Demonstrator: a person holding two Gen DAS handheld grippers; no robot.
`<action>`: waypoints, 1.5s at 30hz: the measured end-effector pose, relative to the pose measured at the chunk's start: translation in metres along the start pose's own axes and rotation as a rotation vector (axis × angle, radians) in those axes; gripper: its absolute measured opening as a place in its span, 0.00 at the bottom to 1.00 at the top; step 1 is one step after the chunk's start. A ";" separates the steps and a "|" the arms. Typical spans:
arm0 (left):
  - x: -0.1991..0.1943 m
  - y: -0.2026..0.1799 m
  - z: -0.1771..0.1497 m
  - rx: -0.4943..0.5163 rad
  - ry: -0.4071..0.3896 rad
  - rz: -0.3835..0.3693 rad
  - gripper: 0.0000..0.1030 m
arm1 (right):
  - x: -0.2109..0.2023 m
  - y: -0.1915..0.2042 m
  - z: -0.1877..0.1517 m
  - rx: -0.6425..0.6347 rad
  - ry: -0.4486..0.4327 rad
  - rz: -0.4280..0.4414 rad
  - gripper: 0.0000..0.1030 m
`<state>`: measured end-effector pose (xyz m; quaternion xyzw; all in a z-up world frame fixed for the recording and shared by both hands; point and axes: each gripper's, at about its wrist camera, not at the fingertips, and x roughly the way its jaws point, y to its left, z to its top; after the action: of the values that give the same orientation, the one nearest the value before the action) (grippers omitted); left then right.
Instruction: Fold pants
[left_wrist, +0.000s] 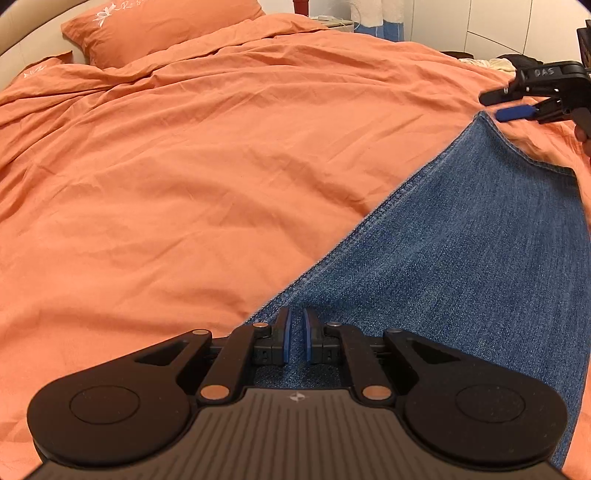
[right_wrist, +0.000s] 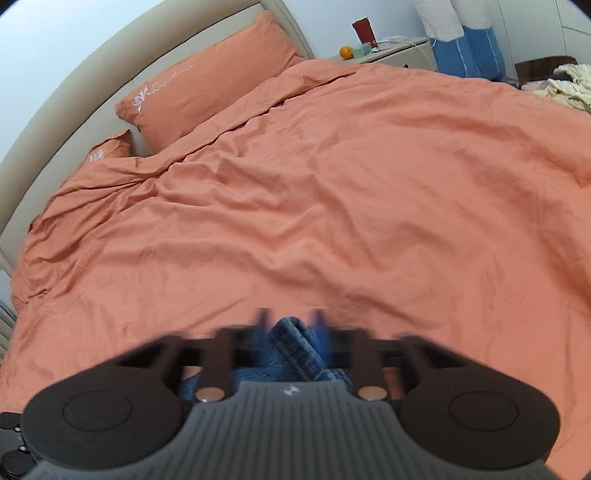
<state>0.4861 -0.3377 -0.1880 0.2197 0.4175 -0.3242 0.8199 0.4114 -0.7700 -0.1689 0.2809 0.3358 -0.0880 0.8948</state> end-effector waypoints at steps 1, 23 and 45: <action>0.000 0.000 0.000 -0.005 0.001 0.001 0.11 | 0.002 0.003 0.000 -0.018 -0.003 -0.007 0.57; -0.012 -0.010 0.008 0.020 -0.017 0.013 0.20 | -0.015 -0.009 -0.002 -0.074 0.133 -0.044 0.40; 0.014 -0.018 0.012 0.111 0.042 0.056 0.16 | -0.048 -0.043 -0.027 -0.165 0.225 0.260 0.10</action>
<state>0.4867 -0.3627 -0.1946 0.2833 0.4094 -0.3190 0.8064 0.3451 -0.7917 -0.1730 0.2558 0.4008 0.0880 0.8753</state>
